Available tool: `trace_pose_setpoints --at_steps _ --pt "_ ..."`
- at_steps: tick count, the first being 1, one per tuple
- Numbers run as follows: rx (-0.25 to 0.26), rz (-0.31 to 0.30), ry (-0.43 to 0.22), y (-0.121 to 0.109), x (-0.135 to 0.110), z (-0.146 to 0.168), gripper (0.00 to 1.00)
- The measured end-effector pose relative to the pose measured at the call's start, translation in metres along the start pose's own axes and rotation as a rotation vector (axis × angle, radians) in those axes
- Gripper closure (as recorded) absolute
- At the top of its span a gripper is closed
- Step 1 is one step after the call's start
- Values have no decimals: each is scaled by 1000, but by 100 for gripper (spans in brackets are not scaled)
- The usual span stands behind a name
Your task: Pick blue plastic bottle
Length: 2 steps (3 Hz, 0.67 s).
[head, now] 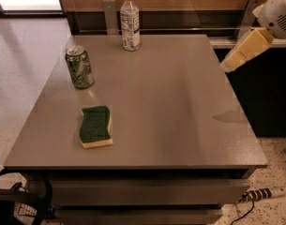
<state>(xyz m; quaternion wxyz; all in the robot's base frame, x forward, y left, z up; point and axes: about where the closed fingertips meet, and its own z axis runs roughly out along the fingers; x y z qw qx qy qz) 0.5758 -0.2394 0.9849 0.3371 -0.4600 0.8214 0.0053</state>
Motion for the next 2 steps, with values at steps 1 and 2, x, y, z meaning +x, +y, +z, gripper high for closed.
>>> trace_pose_setpoints --at_steps 1,2 --pt "9 61 -248 -20 -24 25 0" --pt "68 87 -618 -64 -80 47 0"
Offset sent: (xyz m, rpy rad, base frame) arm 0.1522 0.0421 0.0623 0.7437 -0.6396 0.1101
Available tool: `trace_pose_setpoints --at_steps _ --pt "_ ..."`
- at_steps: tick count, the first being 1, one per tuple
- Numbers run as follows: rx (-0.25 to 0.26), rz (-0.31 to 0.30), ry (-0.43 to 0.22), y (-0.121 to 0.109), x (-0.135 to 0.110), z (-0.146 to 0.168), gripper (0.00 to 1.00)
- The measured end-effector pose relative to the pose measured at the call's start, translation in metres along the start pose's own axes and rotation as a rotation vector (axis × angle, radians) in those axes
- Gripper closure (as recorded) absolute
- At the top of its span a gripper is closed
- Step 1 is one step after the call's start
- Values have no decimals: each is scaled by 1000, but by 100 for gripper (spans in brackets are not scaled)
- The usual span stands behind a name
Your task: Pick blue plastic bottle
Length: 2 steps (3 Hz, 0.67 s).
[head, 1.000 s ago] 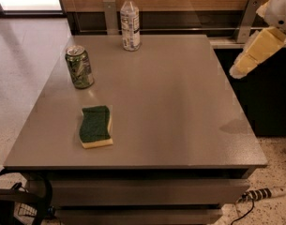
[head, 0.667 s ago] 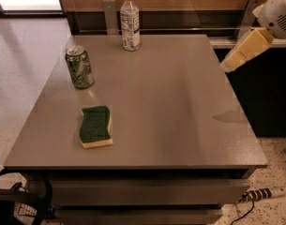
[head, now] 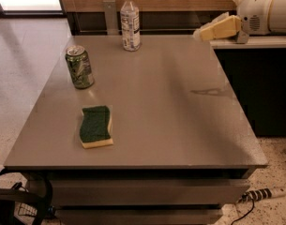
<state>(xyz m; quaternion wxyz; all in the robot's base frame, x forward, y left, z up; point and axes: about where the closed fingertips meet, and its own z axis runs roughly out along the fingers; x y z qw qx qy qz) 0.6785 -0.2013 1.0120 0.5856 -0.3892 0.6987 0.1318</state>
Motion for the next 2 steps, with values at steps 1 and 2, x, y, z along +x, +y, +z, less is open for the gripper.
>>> trace_pose_setpoints --at_steps 1,2 --pt "11 -8 -174 -17 -24 24 0" --pt "11 -8 -174 -17 -24 24 0"
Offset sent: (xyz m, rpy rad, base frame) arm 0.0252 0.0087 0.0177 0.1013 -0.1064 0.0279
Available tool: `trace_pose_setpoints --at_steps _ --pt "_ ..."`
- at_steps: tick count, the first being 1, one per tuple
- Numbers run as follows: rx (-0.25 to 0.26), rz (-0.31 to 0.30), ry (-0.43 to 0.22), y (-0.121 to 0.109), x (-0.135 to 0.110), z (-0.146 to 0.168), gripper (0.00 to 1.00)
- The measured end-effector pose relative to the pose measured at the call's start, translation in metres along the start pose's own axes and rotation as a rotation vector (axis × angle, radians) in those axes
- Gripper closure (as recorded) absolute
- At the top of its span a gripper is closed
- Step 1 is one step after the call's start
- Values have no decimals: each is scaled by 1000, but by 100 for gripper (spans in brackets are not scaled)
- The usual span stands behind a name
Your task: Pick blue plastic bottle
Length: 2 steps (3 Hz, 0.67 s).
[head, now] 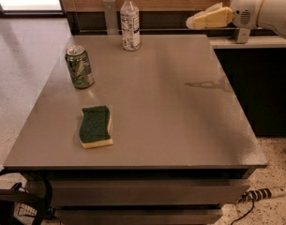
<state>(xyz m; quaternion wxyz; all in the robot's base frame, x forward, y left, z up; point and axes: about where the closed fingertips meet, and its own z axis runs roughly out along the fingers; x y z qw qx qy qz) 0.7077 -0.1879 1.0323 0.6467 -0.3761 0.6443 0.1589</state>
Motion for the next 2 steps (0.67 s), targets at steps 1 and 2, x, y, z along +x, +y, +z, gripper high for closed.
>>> trace_pose_setpoints --at_steps 1,2 --pt "-26 27 13 -2 4 20 0" --pt "-71 103 17 -3 20 67 0"
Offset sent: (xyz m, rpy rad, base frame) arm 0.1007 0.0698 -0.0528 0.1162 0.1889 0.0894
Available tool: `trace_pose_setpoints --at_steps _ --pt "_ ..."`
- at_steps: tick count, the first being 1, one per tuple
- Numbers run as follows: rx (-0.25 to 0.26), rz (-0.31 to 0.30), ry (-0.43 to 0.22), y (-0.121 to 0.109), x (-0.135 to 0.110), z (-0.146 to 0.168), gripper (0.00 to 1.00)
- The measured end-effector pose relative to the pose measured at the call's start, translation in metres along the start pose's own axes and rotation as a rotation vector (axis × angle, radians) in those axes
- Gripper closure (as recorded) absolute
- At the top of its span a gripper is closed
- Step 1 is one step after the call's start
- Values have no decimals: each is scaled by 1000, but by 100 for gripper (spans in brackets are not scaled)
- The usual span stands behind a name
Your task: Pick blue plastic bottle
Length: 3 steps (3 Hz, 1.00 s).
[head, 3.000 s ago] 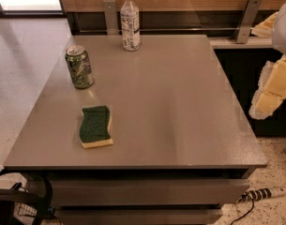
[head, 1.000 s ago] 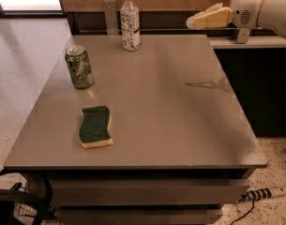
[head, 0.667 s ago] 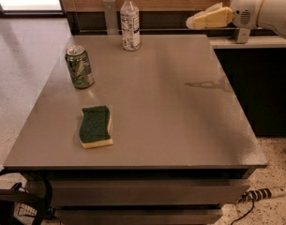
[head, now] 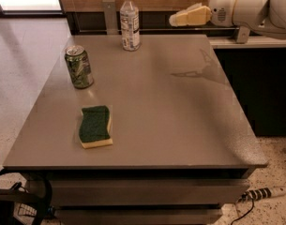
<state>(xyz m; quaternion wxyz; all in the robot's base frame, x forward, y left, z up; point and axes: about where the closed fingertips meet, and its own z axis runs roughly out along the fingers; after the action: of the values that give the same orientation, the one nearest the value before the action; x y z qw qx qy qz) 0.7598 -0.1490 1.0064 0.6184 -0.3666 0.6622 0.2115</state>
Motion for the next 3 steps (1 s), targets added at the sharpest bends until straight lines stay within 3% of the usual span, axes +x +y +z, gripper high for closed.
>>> trace_pose_setpoints --at_steps 1,3 --pt "-44 68 -18 6 15 60 0" --pt "-81 127 -58 16 30 145 0"
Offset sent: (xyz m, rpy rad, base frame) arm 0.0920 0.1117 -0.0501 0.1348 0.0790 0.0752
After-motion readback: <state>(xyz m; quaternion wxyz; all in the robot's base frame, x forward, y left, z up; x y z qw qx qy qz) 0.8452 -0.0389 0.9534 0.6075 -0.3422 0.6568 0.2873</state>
